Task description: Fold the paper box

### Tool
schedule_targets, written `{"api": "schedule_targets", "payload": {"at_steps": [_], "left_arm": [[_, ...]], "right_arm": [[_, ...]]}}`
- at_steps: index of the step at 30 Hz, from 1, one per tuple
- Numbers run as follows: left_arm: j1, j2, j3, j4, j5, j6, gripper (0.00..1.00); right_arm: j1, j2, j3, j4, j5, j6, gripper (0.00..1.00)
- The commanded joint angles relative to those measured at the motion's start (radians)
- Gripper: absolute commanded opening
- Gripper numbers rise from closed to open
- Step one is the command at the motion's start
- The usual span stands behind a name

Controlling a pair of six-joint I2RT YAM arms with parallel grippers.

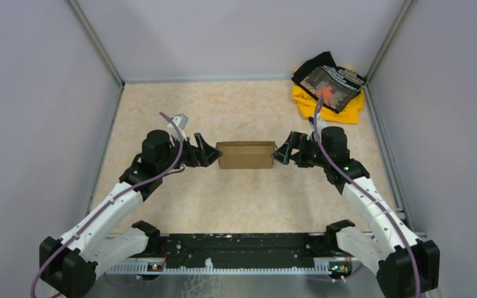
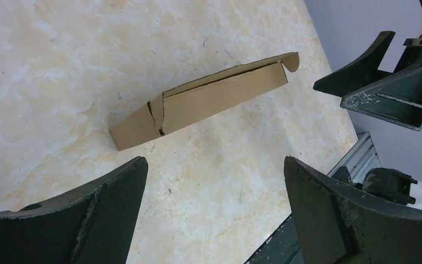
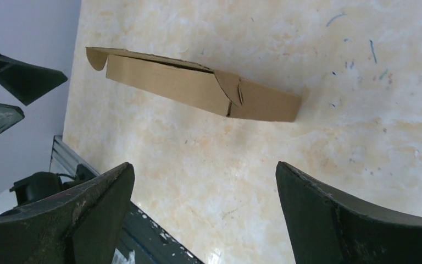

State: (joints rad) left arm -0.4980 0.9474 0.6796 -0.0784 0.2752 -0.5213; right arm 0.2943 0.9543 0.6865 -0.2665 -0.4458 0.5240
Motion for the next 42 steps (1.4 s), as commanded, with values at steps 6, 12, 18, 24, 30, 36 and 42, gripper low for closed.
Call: {"api": "schedule_targets", "payload": {"at_steps": [6, 12, 18, 24, 30, 36, 42], "left_arm": [[-0.005, -0.054, 0.056, -0.170, 0.089, -0.050, 0.99], [-0.005, -0.117, 0.146, -0.295, 0.087, -0.014, 0.99], [-0.005, -0.129, 0.310, -0.418, 0.044, 0.064, 0.99], [-0.005, -0.134, 0.382, -0.400, -0.022, 0.060, 0.99], [-0.004, -0.018, 0.405, -0.279, -0.155, 0.146, 0.99], [-0.001, 0.170, 0.397, -0.056, -0.253, 0.239, 0.99], [0.005, 0.299, 0.422, 0.135, -0.232, 0.276, 0.99]], "right_arm": [[0.008, -0.254, -0.064, -0.077, -0.148, 0.211, 0.99], [0.008, -0.416, -0.058, -0.154, -0.189, 0.294, 0.99], [0.007, -0.587, -0.045, -0.193, -0.105, 0.348, 0.99], [0.007, -0.488, 0.092, -0.228, -0.075, 0.094, 0.99], [0.007, -0.262, 0.205, -0.158, 0.052, -0.084, 0.96], [0.007, -0.095, 0.183, -0.033, 0.308, -0.281, 0.86], [0.031, 0.034, 0.077, 0.181, 0.377, -0.286, 0.73]]}}
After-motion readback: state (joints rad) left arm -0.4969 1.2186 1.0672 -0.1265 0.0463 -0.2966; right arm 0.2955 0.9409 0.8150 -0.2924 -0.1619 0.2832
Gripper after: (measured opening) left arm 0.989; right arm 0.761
